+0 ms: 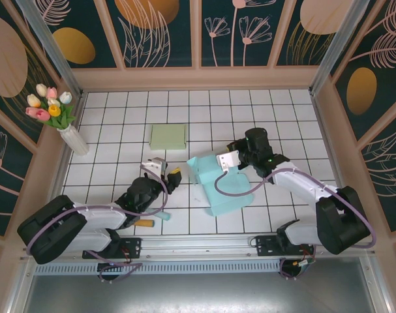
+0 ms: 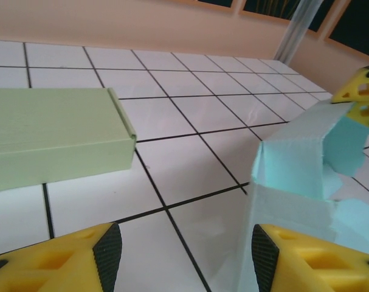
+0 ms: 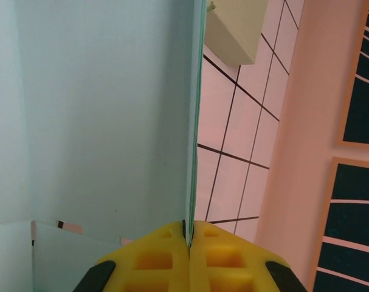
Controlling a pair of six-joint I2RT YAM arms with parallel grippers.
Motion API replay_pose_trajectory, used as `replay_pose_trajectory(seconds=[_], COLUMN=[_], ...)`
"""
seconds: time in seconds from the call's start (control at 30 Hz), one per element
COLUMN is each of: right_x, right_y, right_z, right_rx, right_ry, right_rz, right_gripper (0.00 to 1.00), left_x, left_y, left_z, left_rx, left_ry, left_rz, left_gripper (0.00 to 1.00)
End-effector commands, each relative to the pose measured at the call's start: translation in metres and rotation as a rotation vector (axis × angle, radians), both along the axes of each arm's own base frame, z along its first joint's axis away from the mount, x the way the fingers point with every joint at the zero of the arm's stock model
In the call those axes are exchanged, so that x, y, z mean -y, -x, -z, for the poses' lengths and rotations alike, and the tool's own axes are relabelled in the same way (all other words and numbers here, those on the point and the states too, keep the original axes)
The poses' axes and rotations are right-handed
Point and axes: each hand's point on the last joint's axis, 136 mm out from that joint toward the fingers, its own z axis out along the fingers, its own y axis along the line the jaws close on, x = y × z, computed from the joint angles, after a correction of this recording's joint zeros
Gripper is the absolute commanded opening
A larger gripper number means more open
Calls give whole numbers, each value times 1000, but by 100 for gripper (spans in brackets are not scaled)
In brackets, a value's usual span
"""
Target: Fold the paper box
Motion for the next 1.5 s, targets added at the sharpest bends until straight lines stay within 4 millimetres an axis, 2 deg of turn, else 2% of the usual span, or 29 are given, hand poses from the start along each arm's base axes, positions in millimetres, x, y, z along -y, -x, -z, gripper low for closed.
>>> replay_pose_trajectory(seconds=[0.0,0.1,0.17,0.27,0.5,0.7,0.97,1.47], right_x=[-4,-5,-8,-13,-18,-22,-20,-19], right_y=[-4,-4,-4,-2,-3,-2,-1,-2], right_z=[-1,0,-7,-17,-24,2,29,31], right_rx=[76,124,184,243,371,316,256,253], right_ry=[8,5,-26,-53,-73,-45,-3,7], right_rz=[-29,-44,-63,-88,-112,-124,-131,-139], right_gripper=[0,0,0,0,0,0,0,0], left_x=[12,20,22,17,9,8,23,43], left_y=[9,9,6,1,-3,-5,-11,-20], left_z=[-6,-2,2,4,5,12,19,29], left_rx=[44,36,27,28,32,21,7,-15], left_ry=[25,21,10,-4,-25,-39,-46,-34], left_rz=[85,122,117,79,29,17,54,93], left_gripper=[61,62,62,62,62,62,62,59])
